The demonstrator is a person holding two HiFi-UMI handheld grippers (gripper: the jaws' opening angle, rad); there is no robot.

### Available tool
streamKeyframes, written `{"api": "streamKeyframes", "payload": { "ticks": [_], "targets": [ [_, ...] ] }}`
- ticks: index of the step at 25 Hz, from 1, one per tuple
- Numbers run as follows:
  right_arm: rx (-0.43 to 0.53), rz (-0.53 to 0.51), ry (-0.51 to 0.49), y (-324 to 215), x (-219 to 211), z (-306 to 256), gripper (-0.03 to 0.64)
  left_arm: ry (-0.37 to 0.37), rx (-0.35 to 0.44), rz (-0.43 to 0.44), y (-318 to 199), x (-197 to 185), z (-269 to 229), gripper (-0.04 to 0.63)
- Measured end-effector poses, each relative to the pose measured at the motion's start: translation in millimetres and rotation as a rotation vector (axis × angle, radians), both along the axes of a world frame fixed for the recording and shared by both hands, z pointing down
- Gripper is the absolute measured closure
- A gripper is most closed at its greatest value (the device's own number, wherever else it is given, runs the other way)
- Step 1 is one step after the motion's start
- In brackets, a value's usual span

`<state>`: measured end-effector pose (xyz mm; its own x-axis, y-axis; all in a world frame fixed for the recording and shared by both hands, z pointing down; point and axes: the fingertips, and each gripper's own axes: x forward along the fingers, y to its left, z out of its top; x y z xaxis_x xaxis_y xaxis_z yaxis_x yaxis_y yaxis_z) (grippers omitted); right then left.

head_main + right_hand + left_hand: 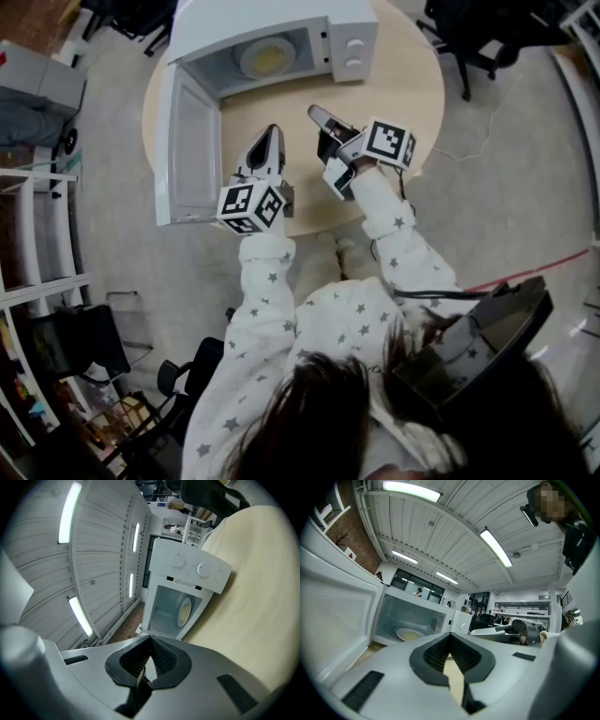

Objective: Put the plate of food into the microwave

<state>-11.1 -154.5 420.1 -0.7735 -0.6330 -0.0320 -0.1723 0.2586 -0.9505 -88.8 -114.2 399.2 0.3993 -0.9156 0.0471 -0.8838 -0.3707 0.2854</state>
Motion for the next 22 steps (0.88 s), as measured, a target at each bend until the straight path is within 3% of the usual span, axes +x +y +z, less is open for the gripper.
{"api": "streamKeyframes", "payload": {
  "ticks": [4,22],
  "targets": [
    [-0.032,0.015,-0.011,2.2,-0.6,-6.3,0.611,0.006,0.015,-0.003,-1.6,-6.2,-7.7,0.595],
    [-0.004,-0.028,-0.091,19.2,-2.6,-13.9,0.611,-0.022,0.032,0.017,10.0,-10.1,-12.8,0.595]
  ]
}}
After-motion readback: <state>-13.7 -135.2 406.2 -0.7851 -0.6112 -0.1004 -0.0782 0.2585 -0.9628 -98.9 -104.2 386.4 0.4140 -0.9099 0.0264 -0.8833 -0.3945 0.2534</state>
